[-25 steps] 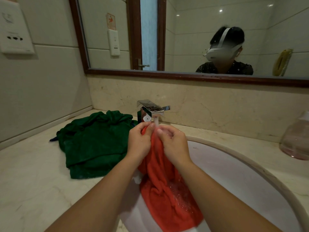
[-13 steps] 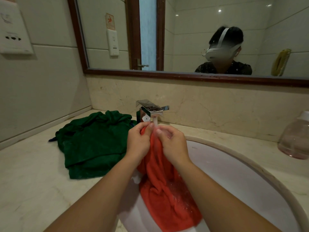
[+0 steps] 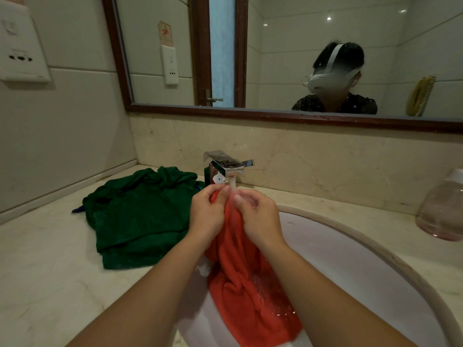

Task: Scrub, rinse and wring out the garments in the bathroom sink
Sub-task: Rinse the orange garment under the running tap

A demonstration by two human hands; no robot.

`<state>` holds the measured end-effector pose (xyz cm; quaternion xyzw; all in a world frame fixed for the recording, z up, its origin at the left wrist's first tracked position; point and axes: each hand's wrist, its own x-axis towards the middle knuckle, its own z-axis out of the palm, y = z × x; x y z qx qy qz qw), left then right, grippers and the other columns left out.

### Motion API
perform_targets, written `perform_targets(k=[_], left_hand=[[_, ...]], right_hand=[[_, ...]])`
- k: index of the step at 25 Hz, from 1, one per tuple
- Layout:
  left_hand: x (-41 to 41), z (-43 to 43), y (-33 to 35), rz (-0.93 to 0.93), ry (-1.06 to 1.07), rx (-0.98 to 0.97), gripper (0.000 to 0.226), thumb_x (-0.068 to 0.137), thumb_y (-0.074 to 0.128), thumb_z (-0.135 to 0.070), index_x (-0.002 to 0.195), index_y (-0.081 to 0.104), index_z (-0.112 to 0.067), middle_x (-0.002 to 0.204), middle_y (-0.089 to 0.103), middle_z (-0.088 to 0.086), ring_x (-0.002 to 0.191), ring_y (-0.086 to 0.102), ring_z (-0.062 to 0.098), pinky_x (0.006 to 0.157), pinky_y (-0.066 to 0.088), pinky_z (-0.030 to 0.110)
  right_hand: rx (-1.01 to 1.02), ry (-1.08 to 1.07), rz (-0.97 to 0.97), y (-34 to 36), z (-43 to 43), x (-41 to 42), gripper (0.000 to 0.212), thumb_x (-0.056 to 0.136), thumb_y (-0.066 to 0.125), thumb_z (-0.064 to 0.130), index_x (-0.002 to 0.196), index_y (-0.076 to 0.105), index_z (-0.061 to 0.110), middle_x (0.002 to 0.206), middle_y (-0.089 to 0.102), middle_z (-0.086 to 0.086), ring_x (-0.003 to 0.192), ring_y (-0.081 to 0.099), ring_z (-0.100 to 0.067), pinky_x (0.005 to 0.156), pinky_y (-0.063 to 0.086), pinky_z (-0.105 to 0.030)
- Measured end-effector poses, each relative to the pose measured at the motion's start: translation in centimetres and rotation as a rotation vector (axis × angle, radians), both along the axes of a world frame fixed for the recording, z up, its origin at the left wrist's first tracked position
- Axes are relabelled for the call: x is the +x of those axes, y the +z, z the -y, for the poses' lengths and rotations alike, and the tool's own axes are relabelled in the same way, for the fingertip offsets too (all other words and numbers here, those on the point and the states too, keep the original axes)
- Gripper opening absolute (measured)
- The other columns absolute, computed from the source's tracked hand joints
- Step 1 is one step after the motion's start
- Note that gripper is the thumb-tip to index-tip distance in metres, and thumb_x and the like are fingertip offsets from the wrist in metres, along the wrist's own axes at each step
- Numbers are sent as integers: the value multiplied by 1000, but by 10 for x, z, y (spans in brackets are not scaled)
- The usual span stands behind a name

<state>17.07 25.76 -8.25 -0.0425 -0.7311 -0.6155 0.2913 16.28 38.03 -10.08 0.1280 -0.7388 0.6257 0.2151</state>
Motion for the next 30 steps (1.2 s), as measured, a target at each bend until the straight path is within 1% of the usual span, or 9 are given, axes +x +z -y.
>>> perform_targets(k=[2,5,11,17,19,22,25,28,30], left_hand=[[0,0,1,-1,-2,-7,15,96,68,-17,89,70,-30,85,68,-19,76,61,-18,71,44,3],[1,0,2,-5,1,-11,13,97,67,-16,90,70,-26,84,67,-20,75,60,-19,71,43,3],[1,0,1,-1,1,-10,11,97,67,-16,91,71,-25,85,68,-19,76,61,-18,70,43,3],[0,0,1,-4,5,-21,10,97,66,-15,92,71,-23,86,67,-19,75,59,-20,70,42,2],[1,0,1,0,4,-18,12,97,67,-16,91,71,-25,86,68,-19,77,60,-18,70,43,2],[1,1,1,-3,2,-18,15,97,67,-16,89,70,-28,86,68,-19,77,61,-17,70,44,3],[1,0,1,-5,8,-24,10,97,67,-15,93,72,-23,86,67,-19,76,60,-19,70,43,3],[1,0,0,-3,6,-11,8,97,67,-16,94,73,-21,87,68,-18,77,60,-18,71,44,3],[1,0,1,-5,6,-13,10,97,67,-15,93,72,-22,86,68,-18,77,60,-19,71,43,3]], right_hand=[[-13,3,5,1,0,1,16,94,70,15,105,76,25,98,75,12,94,69,2,86,53,-20],[-18,1,8,1,1,0,17,94,71,15,103,74,30,100,75,10,96,70,-2,89,55,-24],[-35,25,13,1,1,1,16,95,69,14,108,77,21,99,77,9,94,71,-1,87,55,-23],[-29,16,21,2,1,2,18,95,70,16,102,74,32,98,75,13,96,69,1,89,54,-21],[-35,27,25,2,1,2,20,95,69,16,100,73,35,99,76,12,97,70,-1,89,55,-24],[-36,21,24,2,1,3,17,95,69,16,105,76,28,100,76,11,95,70,1,88,55,-23],[-42,21,28,4,1,4,16,96,69,14,107,77,23,97,76,11,92,70,3,85,54,-19],[-57,34,27,3,2,4,18,95,69,14,101,75,30,98,77,9,95,71,-4,89,57,-29],[-58,31,18,3,2,4,18,95,69,15,98,74,32,97,77,9,95,71,-4,89,58,-31]])
